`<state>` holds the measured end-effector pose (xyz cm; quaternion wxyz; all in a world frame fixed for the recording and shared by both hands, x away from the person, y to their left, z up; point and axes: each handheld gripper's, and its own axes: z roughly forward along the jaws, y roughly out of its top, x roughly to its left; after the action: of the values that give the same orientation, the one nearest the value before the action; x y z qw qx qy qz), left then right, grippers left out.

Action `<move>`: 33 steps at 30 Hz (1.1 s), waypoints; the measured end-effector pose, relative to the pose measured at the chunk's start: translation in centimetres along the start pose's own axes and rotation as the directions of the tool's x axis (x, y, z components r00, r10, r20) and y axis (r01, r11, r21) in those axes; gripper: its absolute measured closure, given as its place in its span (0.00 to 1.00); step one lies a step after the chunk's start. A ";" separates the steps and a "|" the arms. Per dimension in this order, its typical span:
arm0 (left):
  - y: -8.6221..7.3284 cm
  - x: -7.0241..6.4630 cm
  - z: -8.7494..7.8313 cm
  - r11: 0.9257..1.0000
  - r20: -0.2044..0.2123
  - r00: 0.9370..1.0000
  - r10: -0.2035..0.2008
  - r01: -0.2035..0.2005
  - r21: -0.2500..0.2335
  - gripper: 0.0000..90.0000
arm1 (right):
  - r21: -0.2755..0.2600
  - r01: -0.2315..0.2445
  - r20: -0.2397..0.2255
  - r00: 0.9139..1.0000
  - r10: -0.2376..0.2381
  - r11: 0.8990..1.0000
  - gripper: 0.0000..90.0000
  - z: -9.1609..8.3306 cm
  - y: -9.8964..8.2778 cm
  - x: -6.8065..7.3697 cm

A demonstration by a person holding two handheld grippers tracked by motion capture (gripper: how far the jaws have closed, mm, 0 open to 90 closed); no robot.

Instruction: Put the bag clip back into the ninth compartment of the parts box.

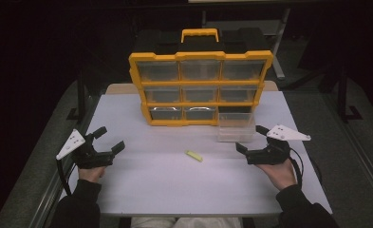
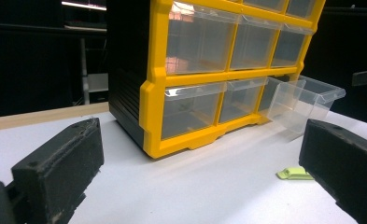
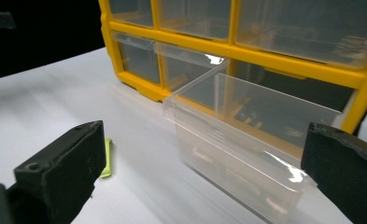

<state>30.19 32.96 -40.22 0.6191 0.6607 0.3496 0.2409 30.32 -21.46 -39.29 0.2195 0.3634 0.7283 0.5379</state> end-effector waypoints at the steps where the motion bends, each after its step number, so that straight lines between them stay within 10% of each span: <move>1: 0.0 0.0 0.0 1.000 0.000 1.000 0.000 0.000 0.000 0.00 | 0.000 0.000 0.000 1.000 0.000 1.000 0.00 0.0 0.0 0.0; 33: -0.1 0.2 -0.1 1.000 -0.002 1.000 -0.006 0.006 0.004 0.00 | 0.149 0.114 -0.120 0.988 -0.096 0.982 0.00 3.4 3.7 2.0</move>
<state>30.22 33.13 -40.31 0.6182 0.6605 0.3529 0.2390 32.50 -17.22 -36.79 0.1772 0.3096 0.7974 0.4866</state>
